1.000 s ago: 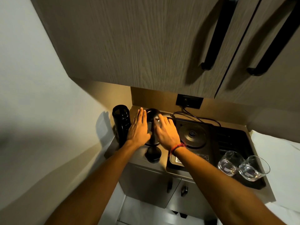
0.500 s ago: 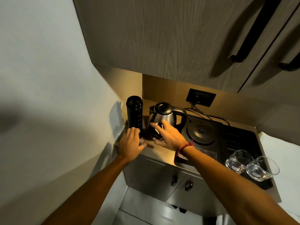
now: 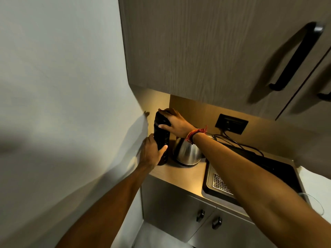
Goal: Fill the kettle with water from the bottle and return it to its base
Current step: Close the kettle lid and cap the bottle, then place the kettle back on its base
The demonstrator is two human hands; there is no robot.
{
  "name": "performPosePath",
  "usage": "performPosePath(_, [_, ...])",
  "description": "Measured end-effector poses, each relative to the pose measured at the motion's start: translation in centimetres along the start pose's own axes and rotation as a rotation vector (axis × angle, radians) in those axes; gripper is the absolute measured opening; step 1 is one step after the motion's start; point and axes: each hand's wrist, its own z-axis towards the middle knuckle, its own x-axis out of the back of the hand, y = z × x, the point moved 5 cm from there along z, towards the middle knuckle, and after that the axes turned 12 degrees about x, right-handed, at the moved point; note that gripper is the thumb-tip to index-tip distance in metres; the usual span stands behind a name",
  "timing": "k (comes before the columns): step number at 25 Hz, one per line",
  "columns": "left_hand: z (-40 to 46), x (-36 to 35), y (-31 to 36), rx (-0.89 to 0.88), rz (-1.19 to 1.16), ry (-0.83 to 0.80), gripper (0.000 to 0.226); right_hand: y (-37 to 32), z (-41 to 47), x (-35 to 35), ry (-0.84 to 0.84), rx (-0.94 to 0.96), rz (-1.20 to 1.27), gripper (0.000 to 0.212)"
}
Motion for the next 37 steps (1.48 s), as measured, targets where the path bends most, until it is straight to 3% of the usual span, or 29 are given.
performPosePath(5, [0.2, 0.3, 0.0, 0.003, 0.059, 0.005, 0.064, -0.3, 0.0, -0.2, -0.038, 0.047, -0.130, 0.068])
performPosePath(9, [-1.7, 0.4, 0.2, 0.054, 0.159, 0.189, 0.060, 0.4, -1.6, -1.0, 0.062, -0.025, -0.069, 0.092])
performPosePath(11, [-3.1, -1.2, 1.0, -0.031, 0.129, 0.079, 0.043, 2.3, -4.1, -1.1, 0.154, -0.069, -0.068, 0.099])
performPosePath(13, [-3.8, -3.1, 3.2, -0.172, 0.112, -0.056, 0.034, 5.3, -7.2, -1.3, 0.167, -0.137, -0.144, 0.092])
performPosePath(15, [-3.0, -4.4, 6.1, -0.309, 0.128, -0.107, 0.041, 8.8, -10.0, -1.0, 0.132, -0.284, -0.180, 0.084])
performPosePath(18, [-0.1, -6.1, 10.9, -0.429, 0.339, -0.119, 0.081, 12.2, -12.4, -0.7, -0.014, -0.416, -0.243, 0.072])
performPosePath(20, [2.2, -7.5, 12.5, -0.351, 0.478, -0.215, 0.103, 12.6, -13.0, -1.1, -0.104, -0.428, -0.249, 0.064])
performPosePath(23, [3.8, -9.4, 12.2, -0.153, 0.611, -0.394, 0.123, 12.8, -12.6, -1.2, -0.074, -0.460, -0.220, 0.043])
performPosePath(26, [4.0, -10.0, 12.7, -0.135, 0.631, -0.369, 0.122, 12.9, -12.8, -0.3, -0.016, -0.473, -0.232, 0.031])
performPosePath(31, [3.8, -9.1, 15.6, -0.203, 0.528, -0.205, 0.111, 12.6, -14.0, 3.7, 0.114, -0.440, -0.261, 0.031])
performPosePath(34, [3.2, -9.8, 19.3, -0.205, 0.327, -0.241, 0.112, 12.3, -17.4, 7.9, 0.250, -0.573, -0.161, 0.004])
performPosePath(36, [2.5, -11.0, 21.9, -0.220, 0.278, -0.280, 0.113, 13.7, -20.5, 9.0, 0.241, -0.652, -0.068, 0.024])
performPosePath(37, [2.1, -11.6, 22.9, -0.237, 0.292, -0.287, 0.111, 14.5, -21.9, 9.4, 0.175, -0.679, -0.123, 0.021])
